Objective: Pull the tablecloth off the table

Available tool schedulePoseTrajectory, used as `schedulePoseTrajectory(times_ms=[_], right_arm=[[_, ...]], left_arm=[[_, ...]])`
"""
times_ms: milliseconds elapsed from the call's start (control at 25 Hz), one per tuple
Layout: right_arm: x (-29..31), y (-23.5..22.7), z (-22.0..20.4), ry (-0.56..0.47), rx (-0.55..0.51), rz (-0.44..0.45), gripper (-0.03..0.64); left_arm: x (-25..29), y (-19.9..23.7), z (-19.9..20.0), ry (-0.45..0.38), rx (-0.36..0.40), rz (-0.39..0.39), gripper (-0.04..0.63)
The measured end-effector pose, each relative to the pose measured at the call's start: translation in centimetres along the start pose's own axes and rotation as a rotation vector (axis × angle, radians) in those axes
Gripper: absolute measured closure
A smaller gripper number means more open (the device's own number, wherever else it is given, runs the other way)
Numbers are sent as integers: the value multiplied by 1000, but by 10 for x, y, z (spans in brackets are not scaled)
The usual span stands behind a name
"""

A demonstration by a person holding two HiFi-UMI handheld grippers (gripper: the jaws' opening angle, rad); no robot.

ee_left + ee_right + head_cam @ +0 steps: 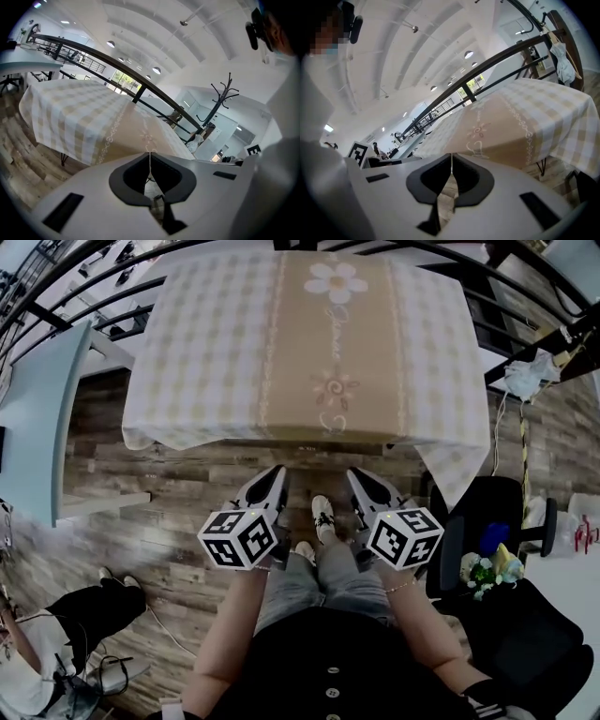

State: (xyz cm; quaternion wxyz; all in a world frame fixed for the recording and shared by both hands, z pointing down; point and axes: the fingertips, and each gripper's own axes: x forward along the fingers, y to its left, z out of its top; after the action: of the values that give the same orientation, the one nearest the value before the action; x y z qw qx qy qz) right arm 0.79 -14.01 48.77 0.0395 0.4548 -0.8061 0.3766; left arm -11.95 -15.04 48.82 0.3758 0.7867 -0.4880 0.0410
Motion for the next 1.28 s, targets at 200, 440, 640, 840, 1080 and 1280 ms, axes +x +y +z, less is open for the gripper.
schedulePoseTrajectory(times_ms=[200, 440, 640, 840, 1080, 1280], right_arm=[[22, -22, 1, 37, 52, 9, 586], [40, -45, 6, 17, 128, -1, 586], [48, -67, 0, 5, 246, -20, 493], [58, -84, -2, -21, 387, -35, 423], [72, -105, 9, -82, 518, -69, 369], [76, -114, 16, -167, 691, -68, 365]], left_arm=[[27, 20, 0, 12, -71, 31, 577], [56, 31, -4, 49, -146, 0, 575], [71, 45, -7, 69, -180, 23, 575], [82, 58, -5, 50, -237, 43, 485], [97, 78, 4, -29, -356, 107, 319], [108, 89, 10, -83, -464, 132, 298]])
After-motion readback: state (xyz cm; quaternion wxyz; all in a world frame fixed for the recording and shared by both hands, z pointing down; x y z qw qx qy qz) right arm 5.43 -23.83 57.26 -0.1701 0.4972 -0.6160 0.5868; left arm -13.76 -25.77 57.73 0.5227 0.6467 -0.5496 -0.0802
